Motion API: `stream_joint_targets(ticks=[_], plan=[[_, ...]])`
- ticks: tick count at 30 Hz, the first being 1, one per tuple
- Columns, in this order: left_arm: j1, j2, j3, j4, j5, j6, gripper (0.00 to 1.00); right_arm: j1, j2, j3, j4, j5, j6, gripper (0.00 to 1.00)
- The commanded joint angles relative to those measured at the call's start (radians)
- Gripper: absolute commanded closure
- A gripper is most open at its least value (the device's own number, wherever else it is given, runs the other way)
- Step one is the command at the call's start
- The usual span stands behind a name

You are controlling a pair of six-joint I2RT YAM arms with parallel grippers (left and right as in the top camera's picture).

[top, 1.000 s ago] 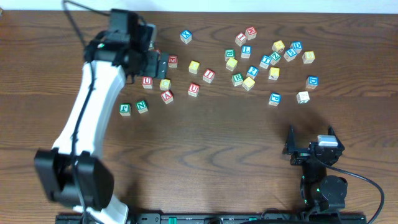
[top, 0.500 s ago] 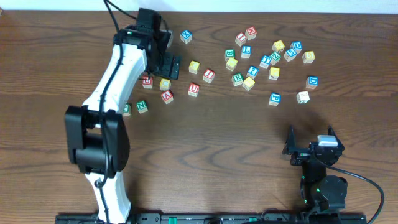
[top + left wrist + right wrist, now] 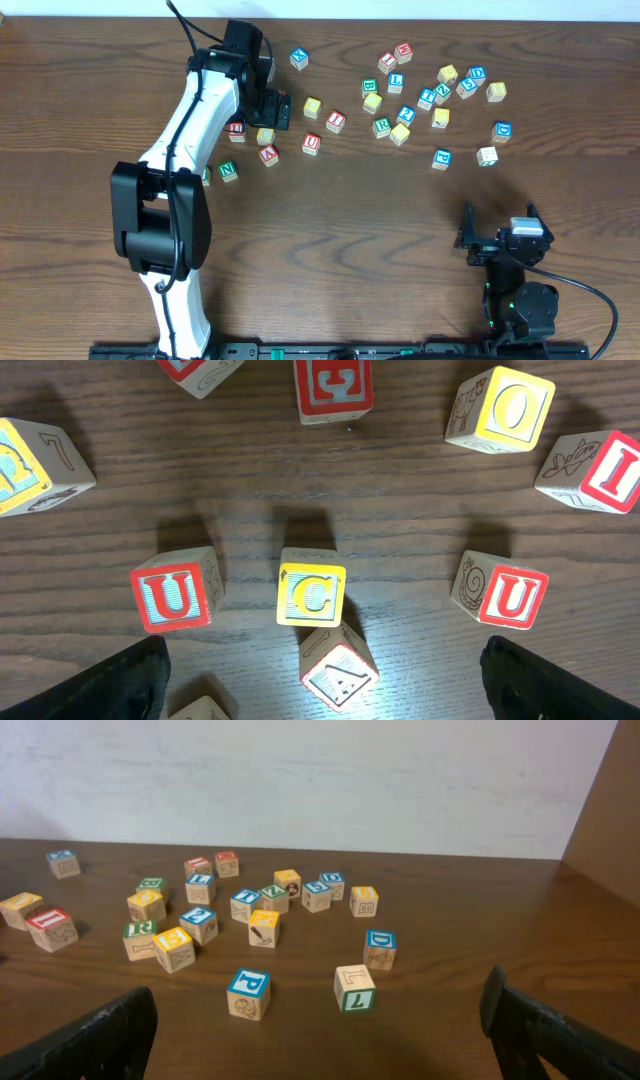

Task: Spell out CORL
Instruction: 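Move the left gripper forward over the yellow C block, then lower the left gripper and close it on the yellow C block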

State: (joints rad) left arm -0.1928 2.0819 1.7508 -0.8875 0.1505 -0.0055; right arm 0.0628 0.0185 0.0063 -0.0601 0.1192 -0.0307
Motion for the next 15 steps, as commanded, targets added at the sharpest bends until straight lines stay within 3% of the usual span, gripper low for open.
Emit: stream_joint_targets(ticks=[1,15], plan=[[0.0,0.014,-0.001,-0.007,-0.014,-0.022,0.02,-0.003,-0.003,-0.001,-0.004,-0.006,-0.008,0.01],[-0.005,0.103,-0.003,-0.021,-0.013,-0.022,0.02,-0.003,-0.003,-0.001,-0.004,-0.006,-0.008,0.01]])
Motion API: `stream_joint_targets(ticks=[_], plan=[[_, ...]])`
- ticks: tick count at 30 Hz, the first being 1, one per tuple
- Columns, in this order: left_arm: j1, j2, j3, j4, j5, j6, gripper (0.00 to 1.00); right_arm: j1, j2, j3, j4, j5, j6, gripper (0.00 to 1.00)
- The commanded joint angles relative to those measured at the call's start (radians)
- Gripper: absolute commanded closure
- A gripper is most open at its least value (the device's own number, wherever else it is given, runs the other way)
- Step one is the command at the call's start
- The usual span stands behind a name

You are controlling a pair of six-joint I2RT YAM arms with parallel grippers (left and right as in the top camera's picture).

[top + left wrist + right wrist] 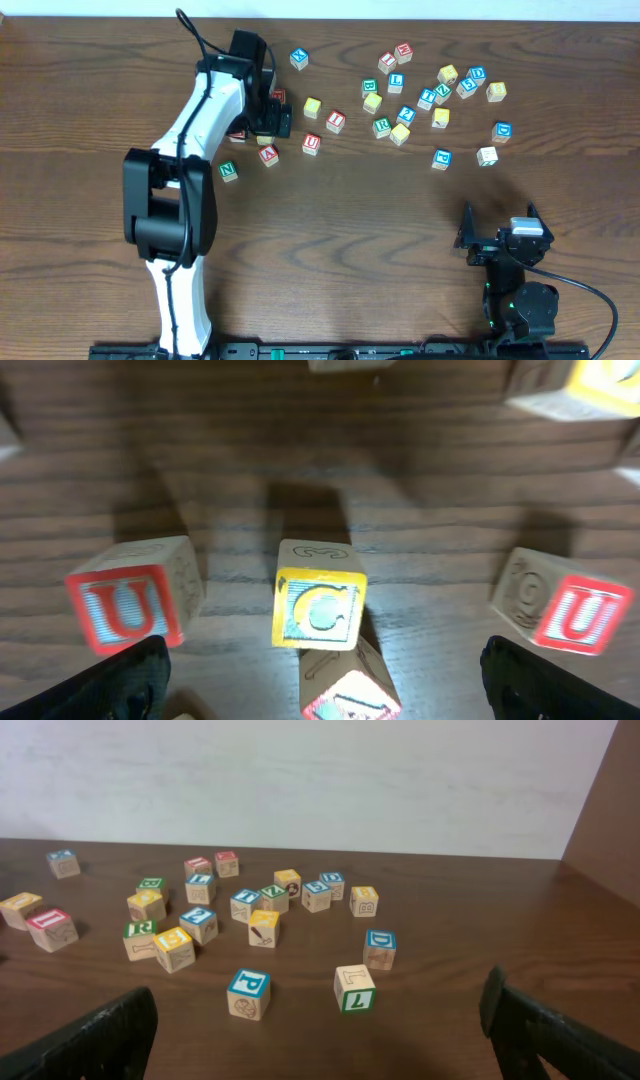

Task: Spell out CORL
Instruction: 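Lower the left gripper and close it on the yellow C block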

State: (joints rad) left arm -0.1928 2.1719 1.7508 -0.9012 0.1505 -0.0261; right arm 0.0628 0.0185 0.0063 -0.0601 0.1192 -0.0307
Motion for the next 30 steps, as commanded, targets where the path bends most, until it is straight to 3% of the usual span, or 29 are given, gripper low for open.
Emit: stream_joint_targets(ticks=[1,3,4,10,30], plan=[[-0.007,0.013,-0.002,-0.006,-0.013,-0.002,0.02,-0.003,-0.003,-0.001,-0.004,-0.006,-0.008,0.01],[-0.009,0.013,-0.002,-0.001,-0.013,-0.002,0.04,-0.003,-0.003,-0.001,-0.004,-0.006,-0.008,0.01],[-0.012,0.013,-0.002,0.003,-0.013,-0.002,0.11,-0.003,-0.003,-0.001,-0.004,-0.006,-0.008,0.01],[-0.016,0.013,-0.003,0.021,-0.013,-0.002,0.3,-0.003,-0.003,-0.001,-0.004,-0.006,-0.008,0.01],[-0.017,0.014,-0.021,0.105,-0.048,0.036,0.37,-0.003,-0.003,-0.001,-0.004,-0.006,-0.008,0.01]])
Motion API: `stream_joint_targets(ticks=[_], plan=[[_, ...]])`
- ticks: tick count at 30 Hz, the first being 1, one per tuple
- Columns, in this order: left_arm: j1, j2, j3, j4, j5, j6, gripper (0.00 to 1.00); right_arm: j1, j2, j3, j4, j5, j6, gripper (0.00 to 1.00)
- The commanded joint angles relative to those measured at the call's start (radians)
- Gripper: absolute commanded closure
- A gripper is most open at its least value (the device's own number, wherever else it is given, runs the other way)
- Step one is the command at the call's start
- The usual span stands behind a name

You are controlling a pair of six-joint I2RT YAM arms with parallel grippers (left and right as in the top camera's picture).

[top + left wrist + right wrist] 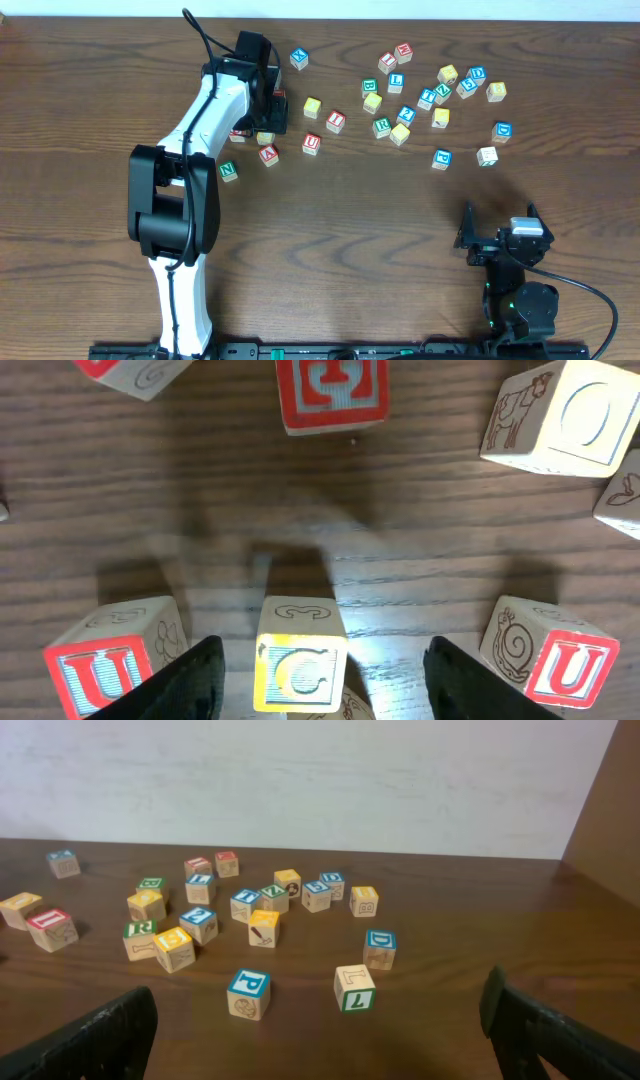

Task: Spell out CORL
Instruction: 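Lower the left gripper and close it on the yellow C block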

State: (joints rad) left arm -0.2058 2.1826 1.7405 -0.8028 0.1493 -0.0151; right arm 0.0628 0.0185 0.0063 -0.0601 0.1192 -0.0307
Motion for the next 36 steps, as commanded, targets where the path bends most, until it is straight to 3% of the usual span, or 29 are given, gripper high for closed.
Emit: stream_joint_targets(ticks=[1,36], plan=[[-0.004,0.004,-0.011,0.006,-0.058,0.025,0.37,-0.003,-0.002,-0.001,-0.004,-0.006,-0.008,0.01],[-0.003,0.062,-0.015,0.027,-0.072,0.025,0.45,-0.003,-0.002,-0.001,-0.004,-0.006,-0.008,0.01]])
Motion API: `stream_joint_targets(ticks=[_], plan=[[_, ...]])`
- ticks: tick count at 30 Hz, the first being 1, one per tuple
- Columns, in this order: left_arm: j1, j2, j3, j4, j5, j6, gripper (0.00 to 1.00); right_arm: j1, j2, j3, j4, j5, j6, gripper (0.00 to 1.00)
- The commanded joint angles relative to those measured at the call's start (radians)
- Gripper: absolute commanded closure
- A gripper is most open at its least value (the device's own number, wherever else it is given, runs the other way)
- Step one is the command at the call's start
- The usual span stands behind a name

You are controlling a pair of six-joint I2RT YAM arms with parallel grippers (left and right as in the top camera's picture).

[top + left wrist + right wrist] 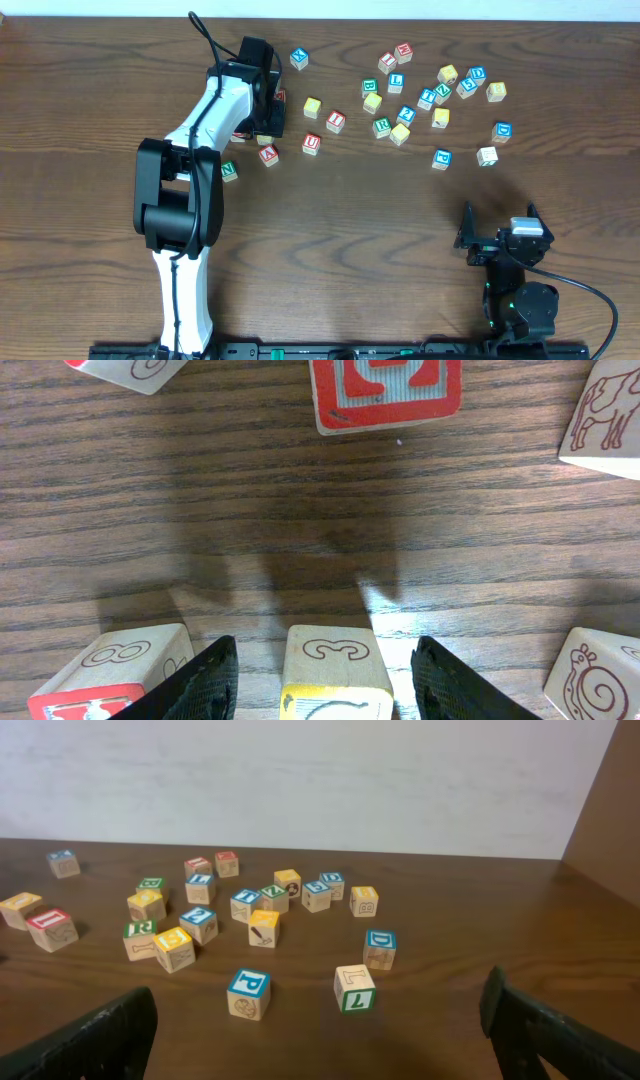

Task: Spell out CORL
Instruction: 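Lower the left gripper and close it on the yellow C block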

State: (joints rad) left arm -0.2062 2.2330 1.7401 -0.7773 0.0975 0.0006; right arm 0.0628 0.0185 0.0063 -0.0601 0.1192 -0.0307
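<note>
The yellow C block [335, 675], a 3 on its side face, stands at the bottom edge of the left wrist view. My left gripper [325, 685] is open around it, one finger [195, 685] on each side with a gap to the block. Overhead, that gripper [268, 120] covers the C block among the left-hand blocks. A yellow O block [312, 106], a green R block [381, 126] and a blue L block [396, 82] lie further right. My right gripper [497, 243] rests open at the near right, nothing in it [320, 1040].
A red U block [110, 675] stands close left of the C block, and another U block [600, 670] lies to its right. A red block [385, 390] lies ahead. Several more blocks scatter across the far right, among them a blue P block [248, 992].
My left gripper has come lower and closer to the table. The C block now sits deeper between its fingers at the bottom edge of the view. The right arm has not moved.
My left gripper hung wide open well above the C block. It then stood lower over it. After that its fingers were narrower, on either side of the block. Now they straddle it close to the table. The right gripper has stayed open and still.
</note>
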Motion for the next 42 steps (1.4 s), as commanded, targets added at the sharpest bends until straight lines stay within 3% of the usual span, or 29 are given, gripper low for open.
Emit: stream_joint_targets(ticks=[1,12,32,42], plan=[[-0.003,0.011,-0.018,0.002,-0.021,0.009,0.45,-0.003,-0.002,-0.001,-0.004,-0.006,-0.008,0.01],[-0.003,0.012,-0.022,-0.064,-0.02,0.009,0.46,-0.003,-0.002,-0.001,-0.004,-0.006,-0.008,0.01],[-0.003,0.011,-0.05,0.002,-0.02,0.026,0.47,-0.003,-0.002,-0.001,-0.004,-0.006,-0.008,0.01],[-0.003,0.011,-0.05,0.008,-0.02,0.025,0.64,-0.003,-0.002,-0.001,-0.004,-0.006,-0.008,0.01]])
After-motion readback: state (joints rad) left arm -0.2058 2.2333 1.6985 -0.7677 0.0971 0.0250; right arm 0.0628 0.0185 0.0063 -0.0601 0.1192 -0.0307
